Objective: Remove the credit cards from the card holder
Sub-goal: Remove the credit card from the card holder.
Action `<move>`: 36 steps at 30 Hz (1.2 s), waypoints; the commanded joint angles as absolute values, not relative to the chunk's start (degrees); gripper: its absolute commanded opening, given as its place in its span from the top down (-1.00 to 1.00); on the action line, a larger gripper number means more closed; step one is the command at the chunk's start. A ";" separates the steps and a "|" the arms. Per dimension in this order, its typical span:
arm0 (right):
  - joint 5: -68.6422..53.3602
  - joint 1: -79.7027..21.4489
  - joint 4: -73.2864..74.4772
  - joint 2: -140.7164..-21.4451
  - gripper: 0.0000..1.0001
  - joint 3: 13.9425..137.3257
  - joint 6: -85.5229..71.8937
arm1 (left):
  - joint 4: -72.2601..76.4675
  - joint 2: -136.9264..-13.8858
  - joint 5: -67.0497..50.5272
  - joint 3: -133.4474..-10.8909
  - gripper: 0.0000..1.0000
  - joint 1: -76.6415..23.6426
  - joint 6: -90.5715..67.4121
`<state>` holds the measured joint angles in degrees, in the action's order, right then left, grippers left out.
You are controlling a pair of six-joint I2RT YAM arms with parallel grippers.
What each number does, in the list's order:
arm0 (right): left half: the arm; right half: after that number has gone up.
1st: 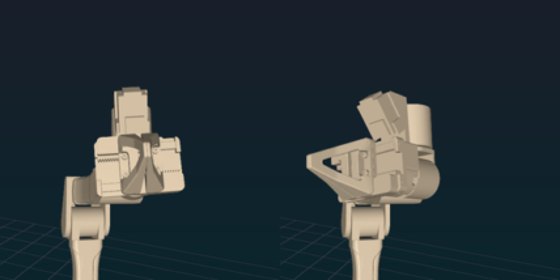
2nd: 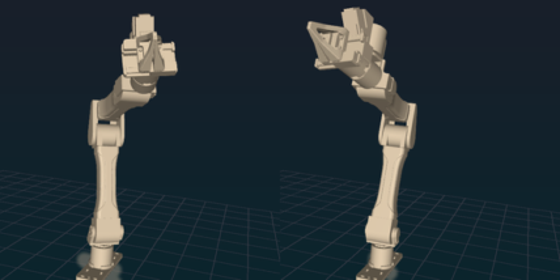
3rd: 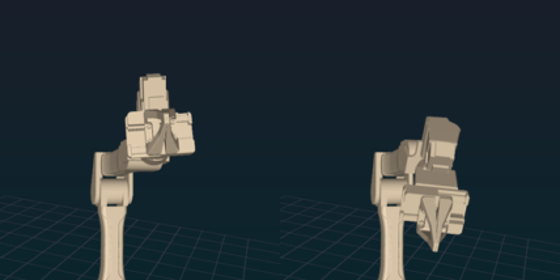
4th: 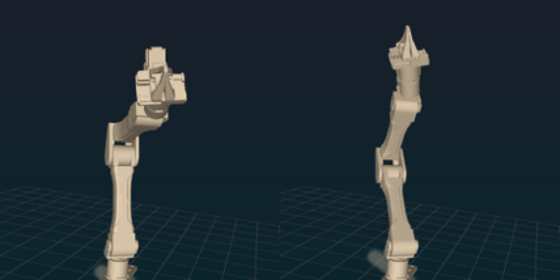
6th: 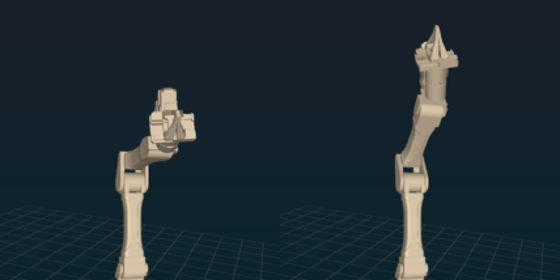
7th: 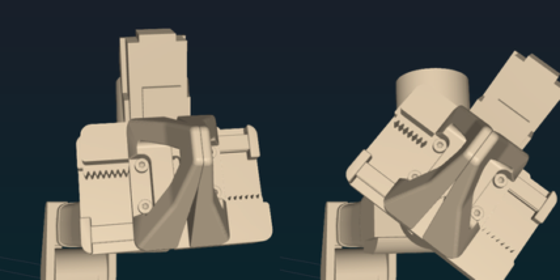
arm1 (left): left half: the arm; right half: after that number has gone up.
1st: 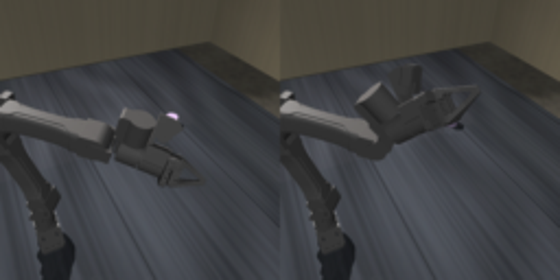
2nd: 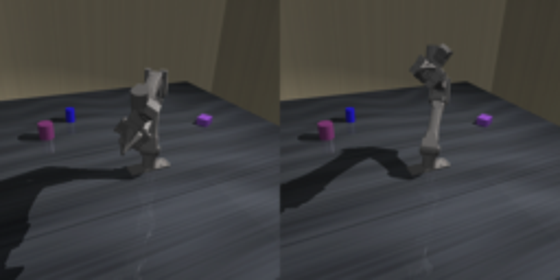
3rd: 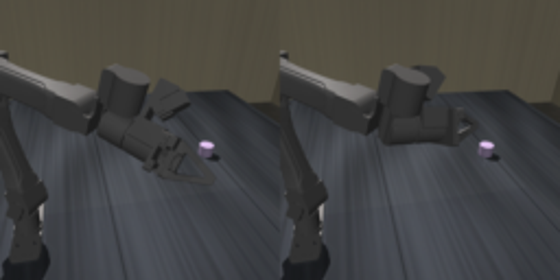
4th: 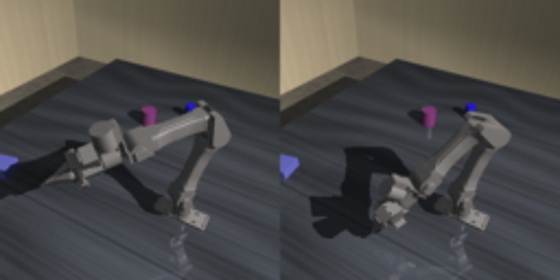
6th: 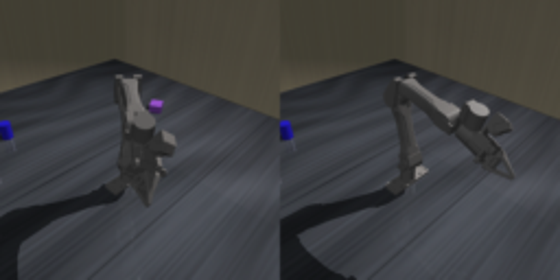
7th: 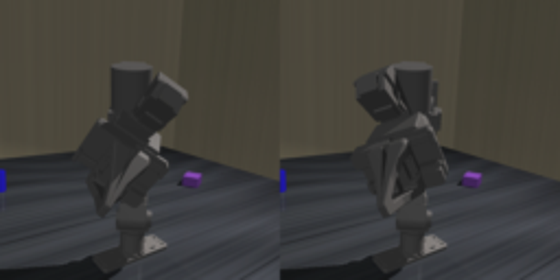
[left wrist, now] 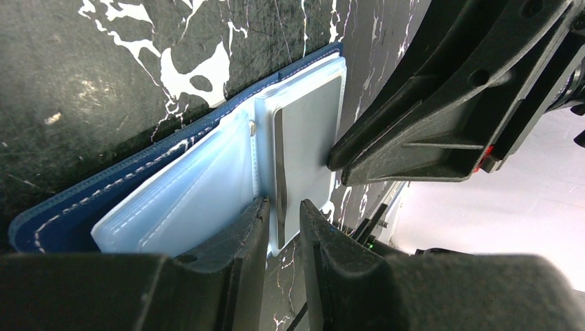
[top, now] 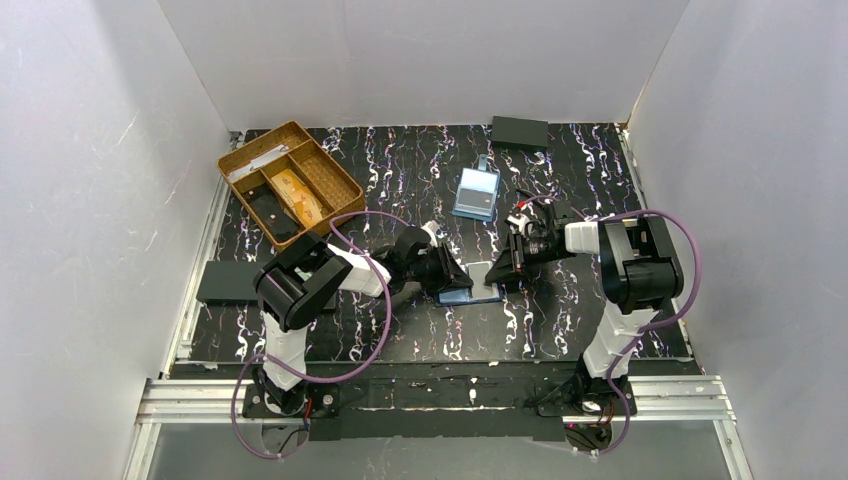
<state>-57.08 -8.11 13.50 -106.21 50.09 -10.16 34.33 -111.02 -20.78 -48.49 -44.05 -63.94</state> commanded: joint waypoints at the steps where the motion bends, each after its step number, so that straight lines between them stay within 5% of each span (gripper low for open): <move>1: -59.03 -6.76 13.90 -103.00 0.48 50.49 -5.92 | 30.59 -112.17 -18.96 -48.26 0.53 -44.35 -62.68; 36: -55.55 -7.04 14.75 -107.57 0.46 50.12 -6.71 | 30.67 -112.63 -19.11 -48.07 0.53 -44.38 -62.96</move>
<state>-57.23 -6.48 13.58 -105.86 50.04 -7.28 34.52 -111.13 -20.80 -48.49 -44.05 -64.31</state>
